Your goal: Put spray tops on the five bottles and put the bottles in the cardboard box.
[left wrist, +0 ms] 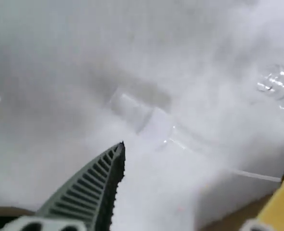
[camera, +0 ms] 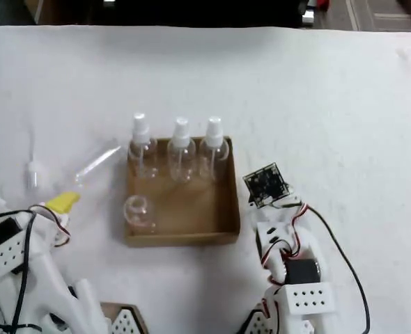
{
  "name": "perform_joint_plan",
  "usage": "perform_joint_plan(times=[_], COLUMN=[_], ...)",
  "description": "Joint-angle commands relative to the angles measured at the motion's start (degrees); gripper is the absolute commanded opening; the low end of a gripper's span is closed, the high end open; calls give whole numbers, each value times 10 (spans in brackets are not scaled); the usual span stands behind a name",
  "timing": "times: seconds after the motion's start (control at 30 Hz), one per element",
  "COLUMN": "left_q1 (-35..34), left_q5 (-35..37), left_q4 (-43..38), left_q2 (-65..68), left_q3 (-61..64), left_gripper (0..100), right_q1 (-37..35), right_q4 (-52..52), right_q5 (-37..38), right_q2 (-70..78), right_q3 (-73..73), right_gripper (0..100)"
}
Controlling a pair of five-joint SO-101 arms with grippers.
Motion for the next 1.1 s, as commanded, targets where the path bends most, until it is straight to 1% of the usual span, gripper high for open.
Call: perform_joint_plan(times=[0.0,0.3,0.47,0.67,0.73,0.8,0.87,0.93,0.97,1.07], left_q1=[-7,-7,-10,-29,-31,-29,-30,-32,-32,-44], left_q5=[10,11,11,11,9,0,-26,-36,-36,-34], left_q4=[-47,-52,-105,-112,-132,-154,-187,-207,-203,-150], left_q2=[-12,-10,-10,-10,-8,15,59,116,145,220], left_q3=[13,21,47,52,56,62,58,40,25,-40], left_gripper=[447,447,441,441,424,370,326,312,317,347], right_q1=[-5,-5,-5,-5,-5,-5,-5,-5,-5,-5], right_q4=[-7,-7,-7,-7,-7,-7,-7,-7,-7,-7], right_q5=[6,6,6,6,6,6,6,6,6,6], right_q2=[-2,-2,-2,-2,-2,-2,-2,-2,-2,-3], right_q3=[0,0,0,0,0,0,0,0,0,0], right_gripper=[15,15,15,15,15,15,15,15,15,15])
